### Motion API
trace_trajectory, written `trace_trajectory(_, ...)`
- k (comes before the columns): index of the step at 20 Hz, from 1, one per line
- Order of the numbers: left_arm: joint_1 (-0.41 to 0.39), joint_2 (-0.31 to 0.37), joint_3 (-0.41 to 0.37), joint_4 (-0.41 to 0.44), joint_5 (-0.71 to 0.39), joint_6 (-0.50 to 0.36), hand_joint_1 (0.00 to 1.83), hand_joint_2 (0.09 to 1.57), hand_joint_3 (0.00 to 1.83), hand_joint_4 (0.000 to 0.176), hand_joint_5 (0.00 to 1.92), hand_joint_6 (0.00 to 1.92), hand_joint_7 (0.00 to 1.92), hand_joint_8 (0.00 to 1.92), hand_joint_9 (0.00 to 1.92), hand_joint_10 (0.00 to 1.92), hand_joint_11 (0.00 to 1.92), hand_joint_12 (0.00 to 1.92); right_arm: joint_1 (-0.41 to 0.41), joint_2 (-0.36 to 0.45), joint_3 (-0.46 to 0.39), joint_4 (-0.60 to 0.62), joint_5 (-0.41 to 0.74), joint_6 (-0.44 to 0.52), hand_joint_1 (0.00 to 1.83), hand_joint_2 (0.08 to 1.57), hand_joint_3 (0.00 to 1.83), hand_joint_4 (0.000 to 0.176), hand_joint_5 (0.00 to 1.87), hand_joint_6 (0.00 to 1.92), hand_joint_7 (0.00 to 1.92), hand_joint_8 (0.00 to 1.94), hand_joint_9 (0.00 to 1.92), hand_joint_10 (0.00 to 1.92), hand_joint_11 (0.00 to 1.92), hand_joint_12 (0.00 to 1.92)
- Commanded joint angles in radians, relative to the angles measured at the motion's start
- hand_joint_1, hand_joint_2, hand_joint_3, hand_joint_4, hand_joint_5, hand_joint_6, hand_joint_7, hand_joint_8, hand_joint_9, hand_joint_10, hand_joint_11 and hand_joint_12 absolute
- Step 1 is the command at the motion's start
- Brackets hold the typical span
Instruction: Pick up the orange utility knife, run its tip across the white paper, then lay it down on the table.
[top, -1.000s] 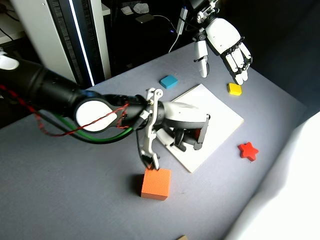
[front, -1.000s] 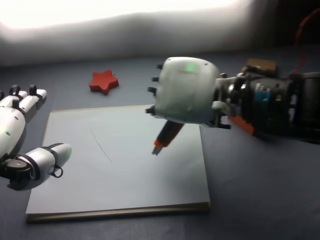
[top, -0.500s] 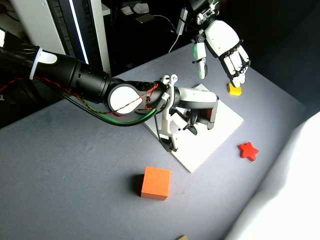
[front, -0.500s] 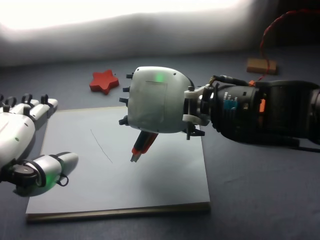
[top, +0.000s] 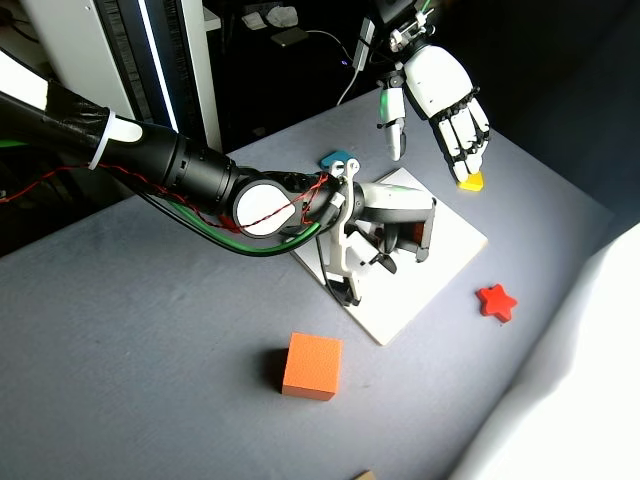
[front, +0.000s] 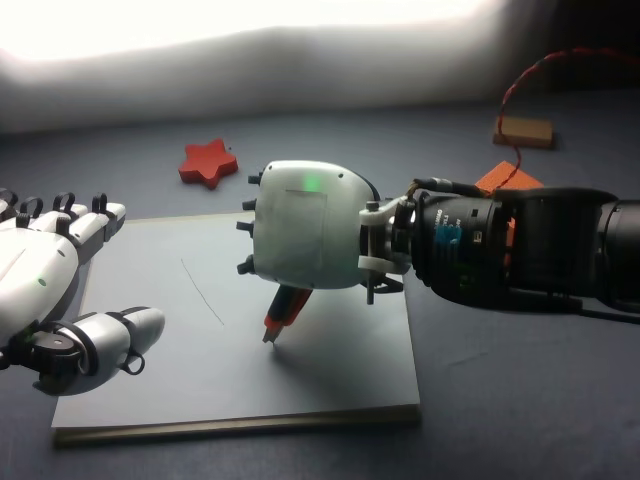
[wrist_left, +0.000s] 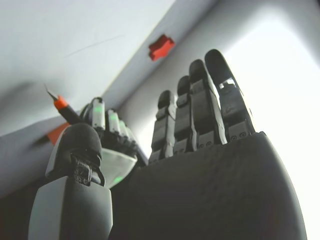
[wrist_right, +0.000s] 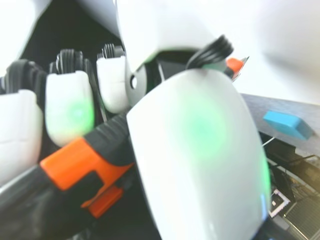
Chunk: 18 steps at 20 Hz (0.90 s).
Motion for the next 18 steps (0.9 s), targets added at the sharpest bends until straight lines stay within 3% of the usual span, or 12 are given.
trace_trajectory(1, -0.009, 0.004, 0.006, 0.060, -0.078, 0.005, 0.18, 1.29, 0.00, 0.065, 0.10, 0.01, 0.18, 0.00, 0.26, 0.01, 0.00, 0.92, 0.002, 0.001, 0.000, 0.013, 0.101, -0.017, 1.48, 1.26, 0.00, 0.176, 1.21, 1.92, 1.45, 1.94, 1.59, 1.92, 1.62, 1.92)
trace_trajectory(18, -0.009, 0.004, 0.005, 0.060, -0.082, 0.005, 0.20, 1.29, 0.00, 0.062, 0.10, 0.00, 0.17, 0.00, 0.26, 0.00, 0.00, 0.92, -0.025, 0.039, 0.057, 0.013, 0.150, -0.012, 1.47, 1.27, 0.01, 0.176, 1.22, 1.92, 1.45, 1.94, 1.58, 1.92, 1.62, 1.92)
